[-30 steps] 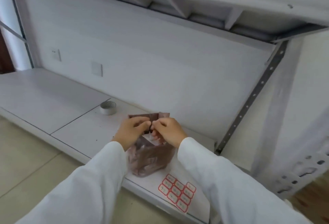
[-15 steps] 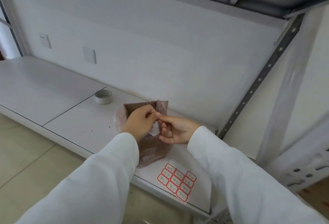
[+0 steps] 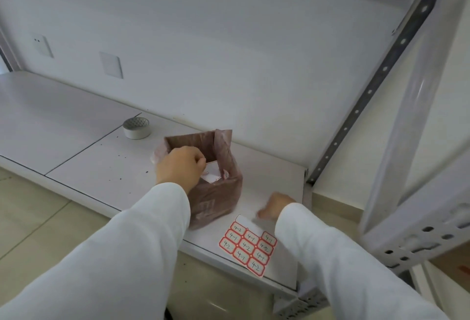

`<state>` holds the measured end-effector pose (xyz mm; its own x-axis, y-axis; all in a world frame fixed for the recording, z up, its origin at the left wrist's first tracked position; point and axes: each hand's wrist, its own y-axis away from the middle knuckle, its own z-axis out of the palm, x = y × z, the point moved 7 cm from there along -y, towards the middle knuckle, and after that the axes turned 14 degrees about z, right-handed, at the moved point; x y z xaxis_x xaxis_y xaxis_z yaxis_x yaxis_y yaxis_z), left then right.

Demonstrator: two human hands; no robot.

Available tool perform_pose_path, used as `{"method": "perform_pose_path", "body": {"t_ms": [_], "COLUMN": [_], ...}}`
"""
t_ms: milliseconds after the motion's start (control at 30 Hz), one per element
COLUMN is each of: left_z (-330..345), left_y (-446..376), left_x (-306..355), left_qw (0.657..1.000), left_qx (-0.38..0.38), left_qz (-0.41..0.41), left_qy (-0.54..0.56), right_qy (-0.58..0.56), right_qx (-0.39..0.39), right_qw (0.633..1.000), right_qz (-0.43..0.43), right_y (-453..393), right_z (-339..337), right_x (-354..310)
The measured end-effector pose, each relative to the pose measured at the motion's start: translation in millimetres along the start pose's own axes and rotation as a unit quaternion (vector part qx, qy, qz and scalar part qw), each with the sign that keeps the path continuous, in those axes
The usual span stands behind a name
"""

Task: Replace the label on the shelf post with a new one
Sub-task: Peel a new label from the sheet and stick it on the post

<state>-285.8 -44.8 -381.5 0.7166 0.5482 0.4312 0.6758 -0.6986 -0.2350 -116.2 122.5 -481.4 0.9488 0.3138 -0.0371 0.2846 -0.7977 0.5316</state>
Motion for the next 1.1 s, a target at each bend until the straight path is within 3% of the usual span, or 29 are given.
{"method": "perform_pose_path", "body": {"t_ms": [67,300,467,600,733,900,1033,1100], "left_z": [-1.9,26.8,16.3,8.8,12.0,-2.6,-14.6,-18.6], "left_y": [-0.2,5.0,-1.0,0.9,7.9,14.4,17.9,21.0], "left_x": [-4.9,-9.3,-14.9,-5.2,-0.5,37.4,92.0,115.7], "left_qw": [0.998,0.992,0.993,0.996,0.995,0.996,0.991,0.983], "left_qx": [-0.003,-0.094,-0.072,-0.057,-0.089,-0.086,-0.071,-0.061], "left_qz": [-0.043,-0.035,-0.070,-0.028,0.014,0.017,0.113,0.166], "left_qy": [-0.038,-0.071,-0.059,-0.060,-0.049,-0.016,-0.025,0.046], "right_qy": [0.020,0.060,0.047,0.005,-0.103,-0.352,-0.427,-0.425], "right_qx": [-0.039,0.022,-0.017,-0.035,0.010,0.043,0.067,0.070], "right_qw": [0.998,0.997,0.998,0.999,0.994,0.923,0.884,0.883], "right_qz": [0.034,0.042,0.030,0.007,-0.042,-0.147,-0.176,-0.185], "right_y": [0.7,-17.5,-12.7,-4.7,10.8,54.8,93.5,111.3], "right_z": [25.6,54.5,60.1,44.2,7.8,-47.7,-79.2,-90.2], "right_x": [17.5,32.7,27.8,21.7,5.7,-1.5,9.1,13.4]}}
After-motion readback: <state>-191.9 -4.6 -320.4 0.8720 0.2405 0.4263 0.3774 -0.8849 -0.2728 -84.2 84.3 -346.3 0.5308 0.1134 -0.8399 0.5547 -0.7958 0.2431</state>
